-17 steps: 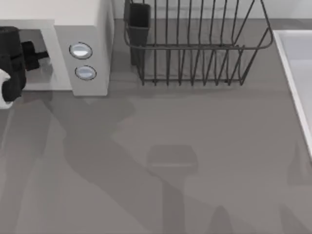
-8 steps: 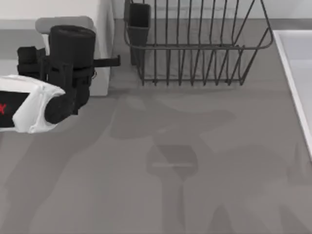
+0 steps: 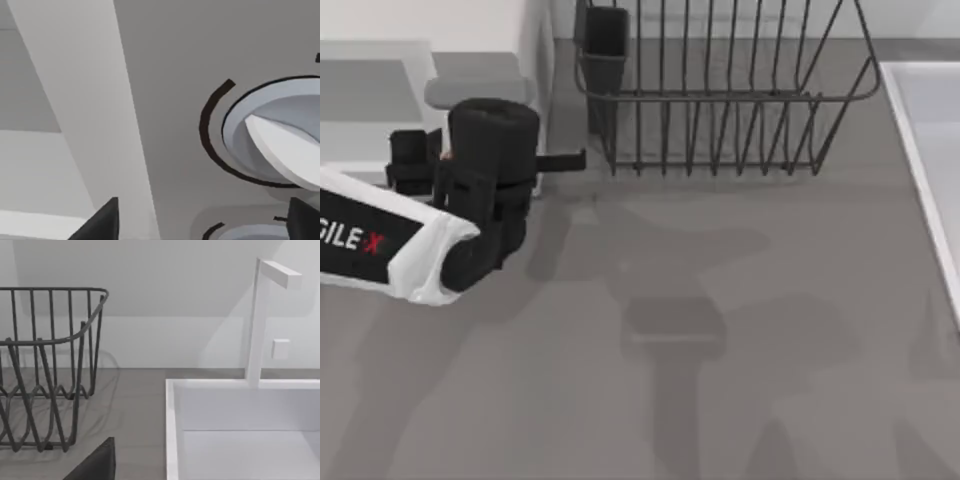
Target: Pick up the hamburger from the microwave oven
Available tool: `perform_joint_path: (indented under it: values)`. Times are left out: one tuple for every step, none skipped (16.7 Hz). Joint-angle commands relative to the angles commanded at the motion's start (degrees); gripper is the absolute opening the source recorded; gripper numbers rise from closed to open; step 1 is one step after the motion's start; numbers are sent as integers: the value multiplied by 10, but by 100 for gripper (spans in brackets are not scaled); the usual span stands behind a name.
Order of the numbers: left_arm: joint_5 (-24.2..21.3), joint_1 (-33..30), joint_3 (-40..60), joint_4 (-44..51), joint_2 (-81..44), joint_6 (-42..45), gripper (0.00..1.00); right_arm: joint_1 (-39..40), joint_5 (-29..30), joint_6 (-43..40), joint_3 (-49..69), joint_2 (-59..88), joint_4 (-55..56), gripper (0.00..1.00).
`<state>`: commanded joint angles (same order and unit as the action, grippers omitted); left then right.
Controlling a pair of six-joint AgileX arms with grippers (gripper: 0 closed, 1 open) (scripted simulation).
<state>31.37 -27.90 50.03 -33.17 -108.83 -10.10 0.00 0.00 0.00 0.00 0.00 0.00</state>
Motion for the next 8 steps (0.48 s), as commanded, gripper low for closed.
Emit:
perform_joint_path:
  values:
    - [-4, -7, -4, -28, -20, -1, 0, 0, 0, 0, 0, 0, 0, 100]
    - [-8, -14, -9, -57, -40, -2, 0, 0, 0, 0, 0, 0, 0, 100]
    - [-12, -20, -14, -85, -60, -3, 0, 0, 0, 0, 0, 0, 0, 100]
    - [-16, -27, -18, -113, -79, -4, 0, 0, 0, 0, 0, 0, 0, 100]
    - [-19, -33, -23, -138, -97, -5, 0, 0, 0, 0, 0, 0, 0, 100]
    - [-22, -38, -27, -161, -112, -6, 0, 0, 0, 0, 0, 0, 0, 100]
    - [-25, -43, -30, -180, -125, -7, 0, 0, 0, 0, 0, 0, 0, 100]
    - [-27, -46, -32, -195, -135, -7, 0, 0, 0, 0, 0, 0, 0, 100]
